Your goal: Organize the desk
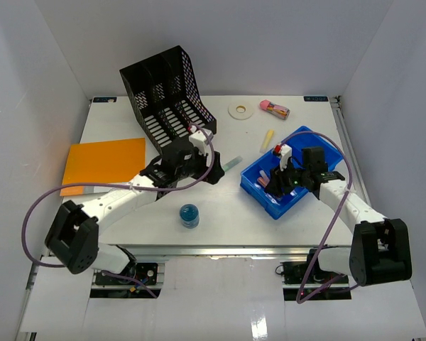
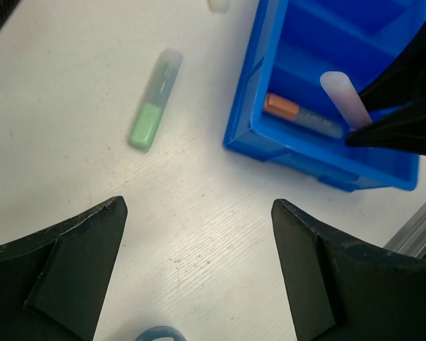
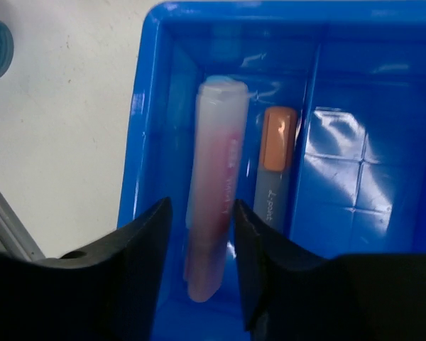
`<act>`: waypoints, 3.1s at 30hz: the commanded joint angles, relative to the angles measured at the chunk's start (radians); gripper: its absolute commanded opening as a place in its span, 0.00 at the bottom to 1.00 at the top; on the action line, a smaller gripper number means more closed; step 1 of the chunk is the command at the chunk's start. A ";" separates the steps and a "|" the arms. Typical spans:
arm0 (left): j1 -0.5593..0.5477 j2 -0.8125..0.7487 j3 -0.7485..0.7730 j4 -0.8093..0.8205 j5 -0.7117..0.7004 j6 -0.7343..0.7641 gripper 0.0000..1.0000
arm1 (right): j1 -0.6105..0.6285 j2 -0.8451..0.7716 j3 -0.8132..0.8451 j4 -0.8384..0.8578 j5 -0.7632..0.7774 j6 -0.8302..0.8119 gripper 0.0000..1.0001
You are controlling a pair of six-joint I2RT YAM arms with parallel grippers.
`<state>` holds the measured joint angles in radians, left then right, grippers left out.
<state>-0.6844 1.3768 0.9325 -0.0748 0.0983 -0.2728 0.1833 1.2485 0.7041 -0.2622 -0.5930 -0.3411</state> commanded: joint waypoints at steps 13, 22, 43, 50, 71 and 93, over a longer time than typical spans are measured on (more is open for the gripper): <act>0.037 0.540 0.464 -0.215 0.143 0.401 0.90 | -0.176 -0.195 0.013 -0.136 -0.257 -0.204 0.87; 0.037 0.758 0.678 -0.267 0.093 0.435 0.82 | -0.222 -0.222 0.016 -0.153 -0.331 -0.216 0.88; 0.029 0.580 0.522 -0.215 -0.029 0.298 0.12 | -0.248 -0.231 -0.005 -0.137 -0.379 -0.189 0.87; 0.033 0.242 0.253 -0.013 0.086 0.034 0.05 | -0.242 -0.172 0.024 -0.032 -0.373 0.141 0.84; -0.045 0.213 0.028 0.612 0.291 -0.467 0.04 | 0.081 -0.006 0.203 0.453 -0.045 0.930 0.77; -0.078 0.266 0.072 0.627 0.288 -0.463 0.10 | 0.102 0.054 0.181 0.514 -0.022 0.945 0.26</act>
<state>-0.7548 1.6478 0.9533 0.5238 0.3868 -0.7355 0.2744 1.3327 0.8860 0.1877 -0.5926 0.6036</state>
